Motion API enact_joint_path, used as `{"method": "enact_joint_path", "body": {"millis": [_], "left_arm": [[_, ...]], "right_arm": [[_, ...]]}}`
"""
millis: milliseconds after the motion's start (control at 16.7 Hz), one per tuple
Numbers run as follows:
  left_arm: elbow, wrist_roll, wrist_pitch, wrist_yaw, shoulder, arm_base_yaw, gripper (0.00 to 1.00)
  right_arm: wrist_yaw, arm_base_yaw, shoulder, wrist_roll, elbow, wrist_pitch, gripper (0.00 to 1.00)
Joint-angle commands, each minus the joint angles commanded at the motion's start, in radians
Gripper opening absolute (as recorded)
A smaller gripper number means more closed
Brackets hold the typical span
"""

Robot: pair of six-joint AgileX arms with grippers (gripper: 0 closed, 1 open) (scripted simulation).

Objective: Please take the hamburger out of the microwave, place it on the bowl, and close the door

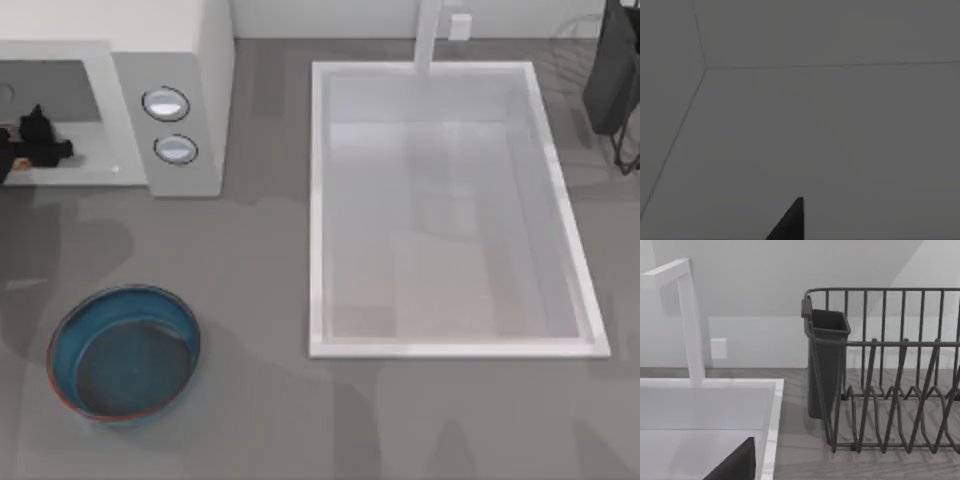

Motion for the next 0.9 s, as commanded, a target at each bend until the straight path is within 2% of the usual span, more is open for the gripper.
{"method": "enact_joint_path", "body": {"millis": [180, 360, 720, 900], "left_arm": [[-0.202, 0.005, 0.121, 0.017, -0.083, 0.019, 0.00], [-0.311, 0.009, 0.198, 0.029, -0.138, 0.031, 0.00], [-0.325, 0.011, 0.209, 0.028, -0.149, 0.027, 0.00], [-0.322, 0.011, 0.146, 0.027, -0.211, 0.027, 0.00]], "right_arm": [[0.000, 0.000, 0.000, 0.000, 0.000, 0.000, 1.00], [0.000, 0.000, 0.000, 0.000, 0.000, 0.000, 1.00], [0.000, 0.000, 0.000, 0.000, 0.000, 0.000, 1.00], [0.000, 0.000, 0.000, 0.000, 0.000, 0.000, 1.00]]}}
